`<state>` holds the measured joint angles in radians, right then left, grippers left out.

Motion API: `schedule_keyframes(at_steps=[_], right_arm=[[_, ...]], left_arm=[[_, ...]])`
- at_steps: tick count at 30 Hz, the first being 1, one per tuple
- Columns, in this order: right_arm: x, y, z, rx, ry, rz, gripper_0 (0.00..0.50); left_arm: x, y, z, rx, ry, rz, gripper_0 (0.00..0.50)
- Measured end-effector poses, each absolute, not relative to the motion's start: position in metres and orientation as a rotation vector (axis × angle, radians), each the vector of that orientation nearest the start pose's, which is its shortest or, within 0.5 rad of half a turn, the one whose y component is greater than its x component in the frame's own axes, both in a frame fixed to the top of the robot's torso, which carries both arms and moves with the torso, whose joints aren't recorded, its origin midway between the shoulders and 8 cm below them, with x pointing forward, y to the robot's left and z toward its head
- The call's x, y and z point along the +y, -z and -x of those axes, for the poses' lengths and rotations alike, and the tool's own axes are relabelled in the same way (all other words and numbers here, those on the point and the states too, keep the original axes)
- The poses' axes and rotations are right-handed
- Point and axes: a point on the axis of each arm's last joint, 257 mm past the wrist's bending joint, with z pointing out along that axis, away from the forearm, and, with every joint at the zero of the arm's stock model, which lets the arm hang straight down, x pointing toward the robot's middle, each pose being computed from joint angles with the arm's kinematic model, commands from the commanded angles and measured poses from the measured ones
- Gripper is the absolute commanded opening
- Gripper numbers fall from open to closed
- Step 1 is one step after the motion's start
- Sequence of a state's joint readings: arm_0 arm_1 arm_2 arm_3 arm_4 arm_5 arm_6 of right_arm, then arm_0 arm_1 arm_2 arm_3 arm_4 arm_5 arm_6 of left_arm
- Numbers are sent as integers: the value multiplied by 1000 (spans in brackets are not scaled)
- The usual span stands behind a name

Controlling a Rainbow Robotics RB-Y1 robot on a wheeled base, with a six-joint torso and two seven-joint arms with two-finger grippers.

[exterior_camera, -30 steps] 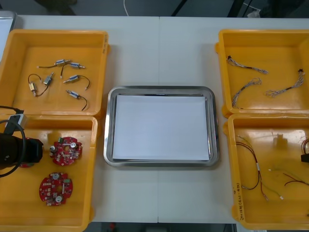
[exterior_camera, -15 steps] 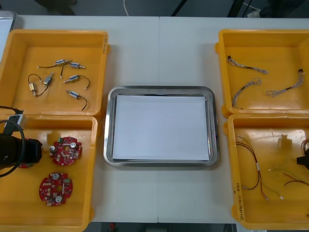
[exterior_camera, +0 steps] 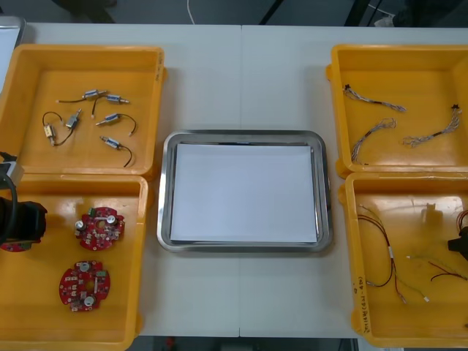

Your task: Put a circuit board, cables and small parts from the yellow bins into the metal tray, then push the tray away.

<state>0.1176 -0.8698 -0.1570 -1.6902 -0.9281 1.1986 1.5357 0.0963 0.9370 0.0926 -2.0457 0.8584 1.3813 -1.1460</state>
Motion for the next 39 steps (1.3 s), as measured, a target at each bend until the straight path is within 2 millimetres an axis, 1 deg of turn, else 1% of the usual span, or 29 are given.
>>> schedule_keyframes(at_steps=[8, 11, 15, 16, 17, 18, 19, 25, 30, 33, 36, 39], right_arm=[[-466, 324, -372, 2681, -56, -119, 500], [-466, 324, -372, 2680, -56, -119, 500], [-466, 323, -374, 2671, -56, -119, 500], [-466, 323, -375, 2669, -56, -119, 330], [-466, 323, -375, 2667, -56, -119, 218], [-467, 323, -375, 2667, -55, -119, 218], [-467, 323, -375, 2667, -55, -119, 4], [-467, 324, -374, 2669, -53, -121, 0], [-467, 324, -374, 2669, -55, -121, 0], [-467, 323, -374, 2669, -56, -121, 0], [-466, 322, -374, 2669, -57, -117, 0], [-461, 316, -370, 2689, -59, -93, 0]], left_arm=[[389, 232, -353, 2718, 2, 124, 1], [386, 222, -352, 2729, -16, 98, 2], [378, 209, -355, 2732, -26, 59, 2], [376, 205, -356, 2735, -23, 49, 2], [373, 202, -357, 2737, -18, 39, 3], [370, 198, -357, 2740, -10, 27, 2], [366, 195, -358, 2745, -2, 15, 3], [348, 172, -361, 2745, 11, -59, 2], [325, 156, -371, 2711, 31, -138, 3], [306, 153, -376, 2699, 30, -218, 2], [285, 154, -378, 2699, 28, -299, 2], [262, 156, -380, 2702, 48, -337, 3]])
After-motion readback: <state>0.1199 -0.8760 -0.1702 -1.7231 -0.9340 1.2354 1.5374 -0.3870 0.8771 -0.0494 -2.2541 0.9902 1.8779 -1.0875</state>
